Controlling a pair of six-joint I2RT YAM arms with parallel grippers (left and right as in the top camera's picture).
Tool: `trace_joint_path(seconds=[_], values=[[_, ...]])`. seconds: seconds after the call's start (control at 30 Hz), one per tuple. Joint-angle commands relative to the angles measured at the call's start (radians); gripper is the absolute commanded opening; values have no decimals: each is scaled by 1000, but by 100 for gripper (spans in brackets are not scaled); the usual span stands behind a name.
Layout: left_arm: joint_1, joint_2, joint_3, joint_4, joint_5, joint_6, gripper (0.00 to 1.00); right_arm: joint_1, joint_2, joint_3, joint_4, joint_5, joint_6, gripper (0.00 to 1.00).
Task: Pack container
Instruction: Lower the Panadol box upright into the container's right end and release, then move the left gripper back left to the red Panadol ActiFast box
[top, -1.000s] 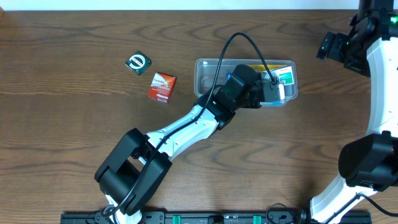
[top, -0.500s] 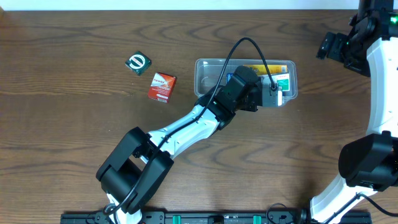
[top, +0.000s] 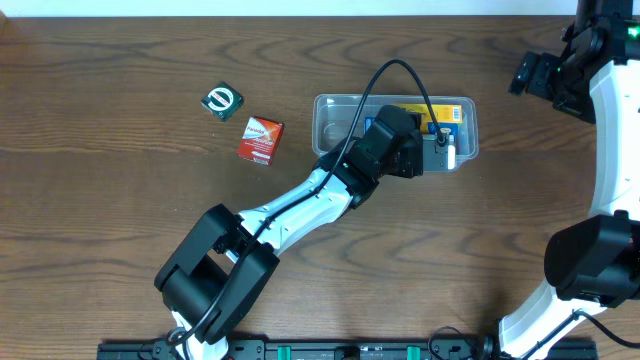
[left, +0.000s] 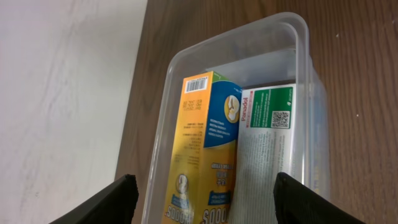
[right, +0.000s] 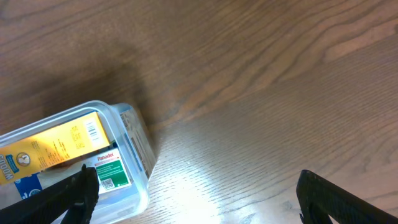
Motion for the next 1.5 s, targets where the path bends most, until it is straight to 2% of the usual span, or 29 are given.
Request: trace_joint_path(seconds=[0.0, 0.07, 0.17, 0.3, 0.47, 0.53, 0.67, 0.77, 0.83, 1.0, 1.1, 1.47], values=[[0, 12, 16, 19, -27, 2, 75, -2, -27, 6, 0, 11, 16, 99], [0, 3, 16, 39, -87, -23, 87, -2, -27, 6, 0, 11, 16, 99], [0, -36, 16, 46, -189, -121, 95, -2, -27, 6, 0, 11, 16, 99], [7, -132, 17, 5, -373, -295, 96, -2, -27, 6, 0, 11, 16, 99], [30, -259, 17, -161, -538, -351, 98, -2, -27, 6, 0, 11, 16, 99], [60, -309, 17, -239, -562, -480, 98, -1, -27, 6, 0, 10, 16, 99], [183, -364, 17, -381, -561, -735, 98, -1, -27, 6, 0, 11, 16, 99], [307, -361, 17, -453, -534, -863, 98, -1, -27, 6, 0, 11, 16, 99], [403, -348, 17, -494, -447, -914, 98, -2, -27, 6, 0, 11, 16, 99], [605, -306, 17, -541, -218, -972, 98, -1, -27, 6, 0, 11, 16, 99], [672, -270, 17, -555, -146, -975, 98, -1, -27, 6, 0, 11, 16, 99], [650, -69, 17, -599, -127, -968, 98, -1, -27, 6, 0, 11, 16, 99]])
